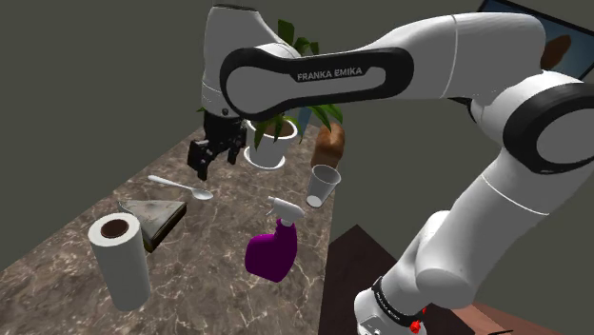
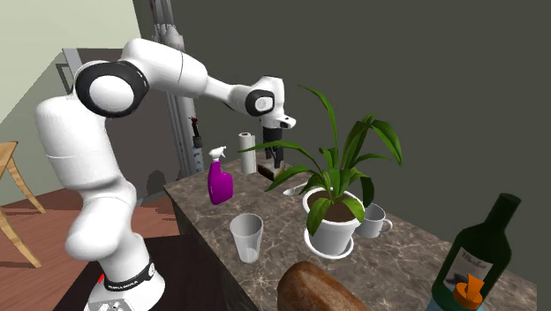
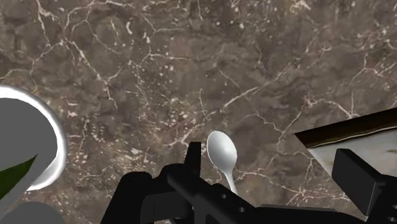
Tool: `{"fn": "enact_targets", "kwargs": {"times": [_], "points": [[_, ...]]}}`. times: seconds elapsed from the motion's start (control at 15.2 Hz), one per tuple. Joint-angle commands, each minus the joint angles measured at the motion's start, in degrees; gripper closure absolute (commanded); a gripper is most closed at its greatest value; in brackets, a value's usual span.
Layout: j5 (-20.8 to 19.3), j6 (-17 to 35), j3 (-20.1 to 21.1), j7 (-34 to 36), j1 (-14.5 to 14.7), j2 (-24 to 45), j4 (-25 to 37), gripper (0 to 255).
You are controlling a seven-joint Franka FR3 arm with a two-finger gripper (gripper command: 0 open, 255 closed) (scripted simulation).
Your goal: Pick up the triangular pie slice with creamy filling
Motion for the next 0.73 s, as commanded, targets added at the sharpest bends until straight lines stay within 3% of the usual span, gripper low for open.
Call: {"fn": "enact_targets", "kwargs": {"times": [0.0, 0.66], "points": [[-1.4, 0.81, 0.84, 0.75, 0.91, 3.9, 2.71, 0], [-9.48, -0.32, 3.12, 4.9, 8.83, 24.44, 21.9, 0]]}}
